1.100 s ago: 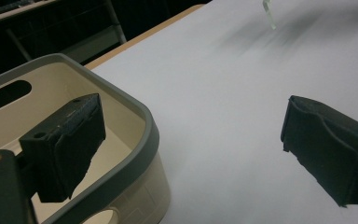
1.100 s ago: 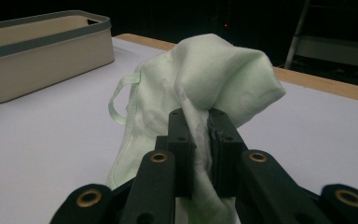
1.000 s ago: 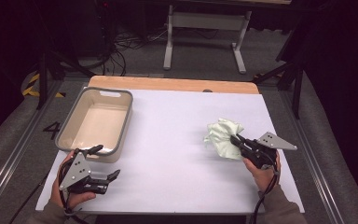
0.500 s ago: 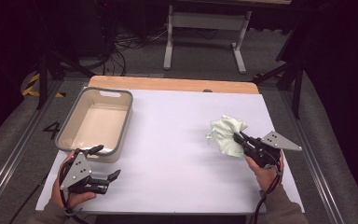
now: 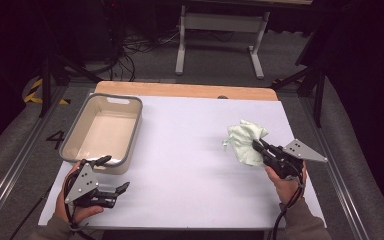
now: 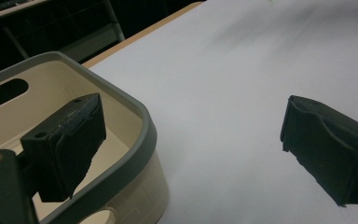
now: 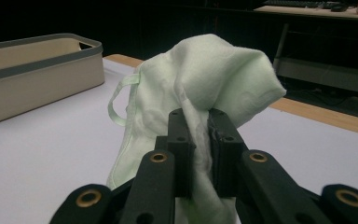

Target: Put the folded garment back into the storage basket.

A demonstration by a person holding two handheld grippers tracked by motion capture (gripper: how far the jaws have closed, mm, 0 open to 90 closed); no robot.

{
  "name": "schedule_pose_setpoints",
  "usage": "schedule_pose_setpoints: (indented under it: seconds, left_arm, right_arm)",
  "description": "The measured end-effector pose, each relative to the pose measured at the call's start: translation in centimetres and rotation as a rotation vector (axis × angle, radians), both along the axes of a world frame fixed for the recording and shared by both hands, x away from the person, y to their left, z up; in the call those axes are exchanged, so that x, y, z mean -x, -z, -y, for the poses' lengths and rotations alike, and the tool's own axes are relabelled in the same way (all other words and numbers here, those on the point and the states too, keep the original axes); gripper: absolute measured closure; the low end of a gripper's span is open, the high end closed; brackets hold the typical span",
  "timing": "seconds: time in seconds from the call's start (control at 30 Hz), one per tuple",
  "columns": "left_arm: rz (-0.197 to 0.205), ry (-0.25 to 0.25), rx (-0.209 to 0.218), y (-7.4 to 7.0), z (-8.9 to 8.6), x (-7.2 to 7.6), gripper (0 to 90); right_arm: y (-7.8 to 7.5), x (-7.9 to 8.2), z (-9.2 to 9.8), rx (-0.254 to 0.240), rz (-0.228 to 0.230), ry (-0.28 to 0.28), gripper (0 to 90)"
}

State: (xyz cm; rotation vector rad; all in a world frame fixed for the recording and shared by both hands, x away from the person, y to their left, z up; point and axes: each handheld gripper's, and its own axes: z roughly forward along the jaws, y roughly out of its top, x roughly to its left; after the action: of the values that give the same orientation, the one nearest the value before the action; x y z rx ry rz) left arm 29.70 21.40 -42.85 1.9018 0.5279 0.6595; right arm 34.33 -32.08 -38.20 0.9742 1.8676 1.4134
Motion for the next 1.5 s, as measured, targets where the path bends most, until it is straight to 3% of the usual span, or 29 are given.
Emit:
schedule_pose_setpoints:
  seconds: [0.57,1.5]
  left_arm:
    - [0.010,-0.001,0.000,-0.1,-0.1,0.1,8.1]
    - [0.005,0.018,0.006,-0.2,-0.2,0.0,8.4]
  right_arm:
    - [-1.3,0.2,-1.0,-0.009,0.045,-0.009,80.9]
    - [-2.1,-1.2,-7.4,-0.003,0.058,-0.116,80.8]
